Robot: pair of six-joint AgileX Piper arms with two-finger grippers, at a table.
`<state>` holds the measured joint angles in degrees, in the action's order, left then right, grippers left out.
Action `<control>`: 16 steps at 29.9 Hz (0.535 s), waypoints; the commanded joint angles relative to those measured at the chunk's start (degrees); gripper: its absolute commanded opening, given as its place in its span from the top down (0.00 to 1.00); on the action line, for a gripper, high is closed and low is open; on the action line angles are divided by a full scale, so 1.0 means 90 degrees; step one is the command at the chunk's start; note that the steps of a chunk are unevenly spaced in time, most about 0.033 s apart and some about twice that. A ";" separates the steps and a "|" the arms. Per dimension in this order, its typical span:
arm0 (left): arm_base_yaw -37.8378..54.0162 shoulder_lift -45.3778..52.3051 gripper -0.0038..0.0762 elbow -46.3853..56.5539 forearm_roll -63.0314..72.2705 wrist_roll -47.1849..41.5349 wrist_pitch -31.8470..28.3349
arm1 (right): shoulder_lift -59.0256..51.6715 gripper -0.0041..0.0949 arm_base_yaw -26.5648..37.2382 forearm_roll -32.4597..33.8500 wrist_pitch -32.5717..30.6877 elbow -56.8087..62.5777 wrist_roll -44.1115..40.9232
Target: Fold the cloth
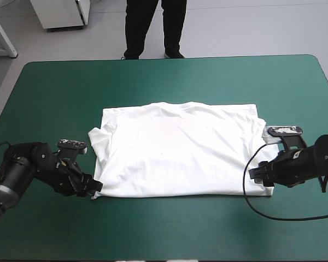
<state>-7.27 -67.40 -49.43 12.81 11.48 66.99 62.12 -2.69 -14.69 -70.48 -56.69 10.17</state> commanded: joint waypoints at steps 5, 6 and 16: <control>0.0001 -0.0733 0.41 -0.0129 0.0127 0.0115 -0.0540 | -0.0115 0.39 -0.0030 0.0039 0.0085 -0.0134 0.0005; 0.0001 -0.0840 0.41 -0.0129 0.0127 0.0123 -0.0575 | -0.0115 0.39 -0.0030 0.0085 0.0085 -0.0134 0.0005; 0.0001 -0.1510 0.45 -0.0129 0.0190 0.0088 -0.1001 | 0.0109 0.39 -0.0237 0.1092 0.0085 -0.0134 -0.0182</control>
<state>-7.27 -81.92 -49.43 13.06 12.92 58.95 62.67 -3.51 -8.66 -70.52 -56.69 9.32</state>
